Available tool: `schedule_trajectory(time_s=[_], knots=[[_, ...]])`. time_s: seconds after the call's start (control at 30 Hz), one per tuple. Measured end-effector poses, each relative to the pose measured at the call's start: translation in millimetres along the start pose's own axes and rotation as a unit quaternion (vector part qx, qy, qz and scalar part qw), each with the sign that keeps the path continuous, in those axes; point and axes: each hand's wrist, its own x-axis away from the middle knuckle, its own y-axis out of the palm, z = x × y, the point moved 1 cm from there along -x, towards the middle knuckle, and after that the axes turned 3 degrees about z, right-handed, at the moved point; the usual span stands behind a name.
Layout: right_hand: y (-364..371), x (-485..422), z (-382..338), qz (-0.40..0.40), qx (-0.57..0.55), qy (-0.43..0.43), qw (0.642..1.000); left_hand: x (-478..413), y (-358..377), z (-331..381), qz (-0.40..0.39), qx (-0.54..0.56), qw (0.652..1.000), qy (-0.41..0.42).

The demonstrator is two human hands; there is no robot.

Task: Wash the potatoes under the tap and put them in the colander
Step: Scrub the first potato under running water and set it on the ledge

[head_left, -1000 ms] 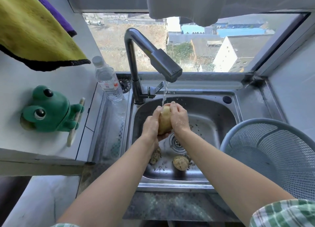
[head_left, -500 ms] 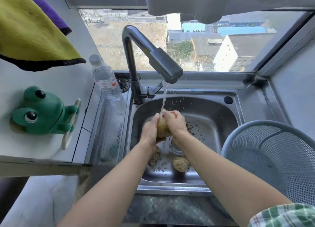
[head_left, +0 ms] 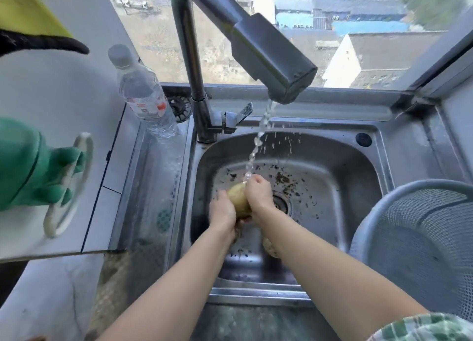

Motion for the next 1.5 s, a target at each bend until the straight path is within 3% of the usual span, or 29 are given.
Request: schedule_trajectory(time_s=[0.13,0.3,0.43,0.5,0.63,0.77,0.87,0.97,1.1,1.3,1.43,1.5], knots=[[12,2,18,-0.048,0.025,-0.033,0.998,-14,1,-3,0.005,0.021,1.0,-0.005],[4,-15,19,0.002,-0.031,0.11,0.993,-11,-2,-13,-0.1,0.004,0.995,-0.018],[14,-7,36,-0.072,0.021,0.021,0.997,-17,-4,-16,-0.103,0.033,0.992,-0.071],[16,-5,41,-0.102,0.018,0.024,0.994,-23,-6,-17,-0.086,0.049,0.991,-0.087],[13,-16,38,-0.069,0.013,0.033,0.997,-31,-3,-21,-0.076,0.046,0.989,-0.115],[11,-10,45,-0.162,-0.007,-0.001,0.987,-43,-5,-20,-0.042,0.076,0.985,-0.152],[8,-17,55,-0.107,-0.017,0.006,0.994,-47,-3,-21,-0.065,0.039,0.984,-0.163],[7,-21,53,-0.043,-0.051,0.068,0.995,-42,4,-22,-0.085,0.029,0.982,-0.166],[6,-18,54,-0.111,-0.019,0.013,0.993,-45,5,-22,-0.065,0.043,0.986,-0.147],[15,-26,54,-0.024,-0.011,0.063,0.998,-40,12,-26,-0.114,0.023,0.988,-0.105],[7,-19,55,-0.116,0.019,-0.04,0.992,-47,0,-19,-0.063,-0.047,0.992,-0.095],[3,-22,55,-0.11,-0.008,-0.01,0.994,-49,-2,-19,-0.066,-0.088,0.989,-0.099]])
